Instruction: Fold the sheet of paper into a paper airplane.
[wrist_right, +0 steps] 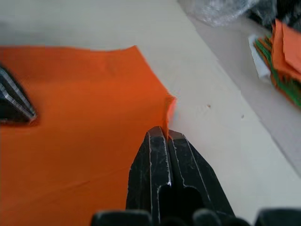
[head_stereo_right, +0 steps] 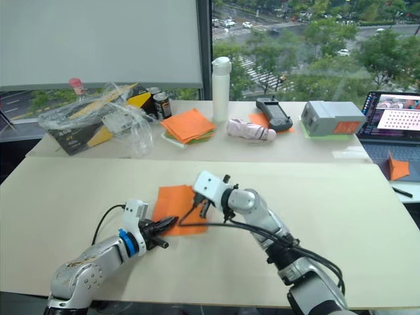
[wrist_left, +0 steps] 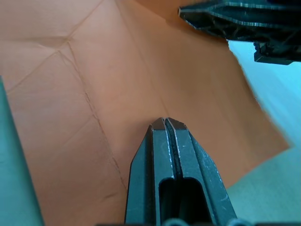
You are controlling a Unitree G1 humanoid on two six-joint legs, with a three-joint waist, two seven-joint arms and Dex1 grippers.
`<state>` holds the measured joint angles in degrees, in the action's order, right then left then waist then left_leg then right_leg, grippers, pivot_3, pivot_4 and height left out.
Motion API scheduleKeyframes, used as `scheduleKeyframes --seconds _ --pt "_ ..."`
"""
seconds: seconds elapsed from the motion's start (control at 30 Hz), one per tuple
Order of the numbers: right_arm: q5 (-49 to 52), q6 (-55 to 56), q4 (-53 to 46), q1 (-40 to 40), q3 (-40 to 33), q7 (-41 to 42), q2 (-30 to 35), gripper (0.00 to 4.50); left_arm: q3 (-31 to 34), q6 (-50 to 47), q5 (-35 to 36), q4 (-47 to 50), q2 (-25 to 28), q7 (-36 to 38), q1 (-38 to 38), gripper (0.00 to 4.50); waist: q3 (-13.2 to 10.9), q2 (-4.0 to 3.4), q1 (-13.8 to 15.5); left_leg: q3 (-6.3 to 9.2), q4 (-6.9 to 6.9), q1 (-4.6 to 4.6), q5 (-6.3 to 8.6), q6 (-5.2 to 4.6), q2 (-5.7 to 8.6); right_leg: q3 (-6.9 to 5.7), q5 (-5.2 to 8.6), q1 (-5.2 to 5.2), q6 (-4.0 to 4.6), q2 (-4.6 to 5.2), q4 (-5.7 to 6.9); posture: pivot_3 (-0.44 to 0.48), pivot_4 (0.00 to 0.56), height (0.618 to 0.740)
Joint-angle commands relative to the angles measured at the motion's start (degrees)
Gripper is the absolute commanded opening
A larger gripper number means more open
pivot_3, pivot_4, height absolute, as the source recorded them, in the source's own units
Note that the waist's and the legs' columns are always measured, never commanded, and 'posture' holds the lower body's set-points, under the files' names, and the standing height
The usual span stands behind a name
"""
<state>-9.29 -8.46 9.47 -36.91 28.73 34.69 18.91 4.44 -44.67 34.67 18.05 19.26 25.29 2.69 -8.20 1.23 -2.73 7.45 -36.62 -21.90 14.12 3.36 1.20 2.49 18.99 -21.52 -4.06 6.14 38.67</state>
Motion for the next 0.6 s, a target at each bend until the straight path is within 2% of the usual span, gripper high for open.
scheduleKeyframes --seconds 0.03,0.4,0.6 --pt "-7.24 9.81 1.39 -1.14 3.71 -0.57 1.88 0.04 0.44 -0.25 0.03 0.55 0.25 -0.38 -0.05 0.0 0.0 0.0 0.01 0.0 0.0 0.0 0.0 0.0 0.0 0.0 0.0 0.01 0.0 0.0 0.0 0.0 0.15 0.74" --pt "-23.42 22.73 9.42 -4.16 8.48 -5.44 3.9 0.04 1.91 -1.15 1.58 1.85 -0.41 -1.65 0.34 0.0 0.0 0.01 -0.05 0.0 0.0 0.13 -0.11 0.19 -0.01 0.0 0.0 0.16 0.0 -0.01 -0.06 0.0 0.15 0.74" --pt "-24.19 24.36 10.78 -4.06 7.55 -4.81 2.86 0.04 6.96 -5.02 7.69 2.87 -2.23 -5.66 7.74 0.0 0.02 0.06 0.03 0.01 -0.01 0.14 -0.11 0.2 -0.02 -0.03 0.0 0.22 0.0 -0.01 -0.09 0.0 0.15 0.74"
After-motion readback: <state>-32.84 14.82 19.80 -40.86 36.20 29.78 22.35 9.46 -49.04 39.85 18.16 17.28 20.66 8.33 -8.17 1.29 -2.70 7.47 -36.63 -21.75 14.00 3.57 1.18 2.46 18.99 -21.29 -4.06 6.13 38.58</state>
